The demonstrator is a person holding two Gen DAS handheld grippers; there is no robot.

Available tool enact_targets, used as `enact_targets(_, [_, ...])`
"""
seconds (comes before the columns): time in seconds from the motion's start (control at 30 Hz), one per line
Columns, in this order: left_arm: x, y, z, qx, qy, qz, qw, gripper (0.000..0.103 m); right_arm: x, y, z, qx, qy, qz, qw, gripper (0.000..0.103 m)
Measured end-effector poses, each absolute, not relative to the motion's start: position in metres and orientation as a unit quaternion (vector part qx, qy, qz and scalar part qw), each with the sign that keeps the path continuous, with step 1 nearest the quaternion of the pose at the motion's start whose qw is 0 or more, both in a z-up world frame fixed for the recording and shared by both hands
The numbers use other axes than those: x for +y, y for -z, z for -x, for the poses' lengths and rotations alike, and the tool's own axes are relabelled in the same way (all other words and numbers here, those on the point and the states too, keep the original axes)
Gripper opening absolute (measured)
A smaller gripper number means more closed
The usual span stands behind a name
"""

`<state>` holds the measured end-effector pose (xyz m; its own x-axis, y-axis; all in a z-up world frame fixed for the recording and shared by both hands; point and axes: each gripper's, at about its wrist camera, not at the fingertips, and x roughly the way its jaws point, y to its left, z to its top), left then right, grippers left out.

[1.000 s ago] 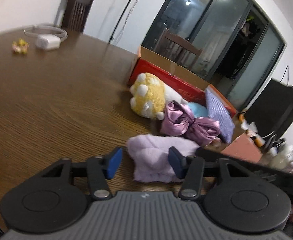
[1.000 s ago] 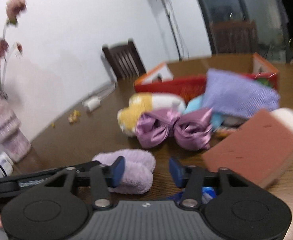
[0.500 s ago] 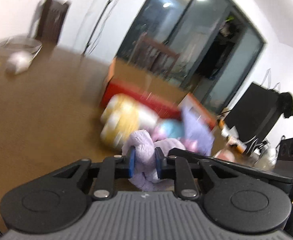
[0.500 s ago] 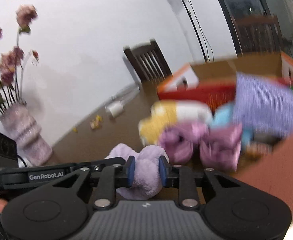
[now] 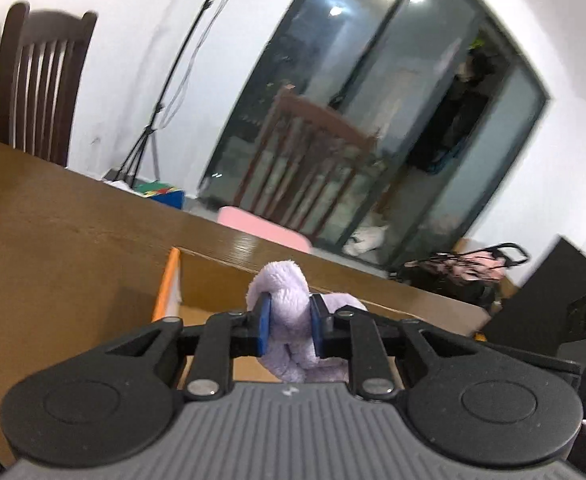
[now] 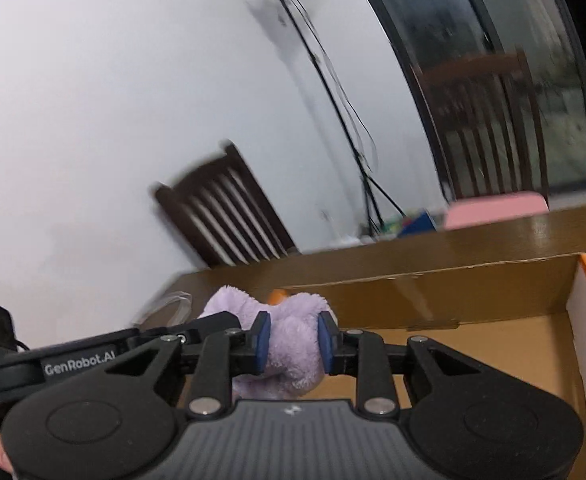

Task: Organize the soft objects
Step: 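Carry the towel roll with both tools into the cardboard box, then open both tools to release the towel and withdraw from the box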

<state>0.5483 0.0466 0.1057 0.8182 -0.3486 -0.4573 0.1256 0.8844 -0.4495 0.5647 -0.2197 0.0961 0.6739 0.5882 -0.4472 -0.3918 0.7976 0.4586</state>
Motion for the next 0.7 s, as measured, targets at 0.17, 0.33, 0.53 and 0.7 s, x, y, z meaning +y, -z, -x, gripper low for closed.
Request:
enact_targets(0.17, [0.046,-0.076,-0.596,0.339,0.074,0.189,0.919,0.051,-0.202,-0.065,-0.641,0.361,-0.222,-0.146,0.894,0.027])
enact_targets(0.33, [0.05,-0.084,-0.59,0.317,0.062,0.174,0.93,0.063,-0.191,-0.035,-0.669,0.418,-0.201,-0.149,0.873,0.053])
enact_targets(0.53, [0.062,-0.096,-0.58,0.307,0.055,0.192,0.931,0.071,-0.183,-0.034,-0.661,0.421,-0.209,-0.153,0.869,0.056])
enact_targets(0.7, [0.051,-0.12,-0.563,0.276,0.072,0.168,0.944,0.076,-0.206,-0.071,-0.627,0.388,-0.197,-0.151,0.888,0.062])
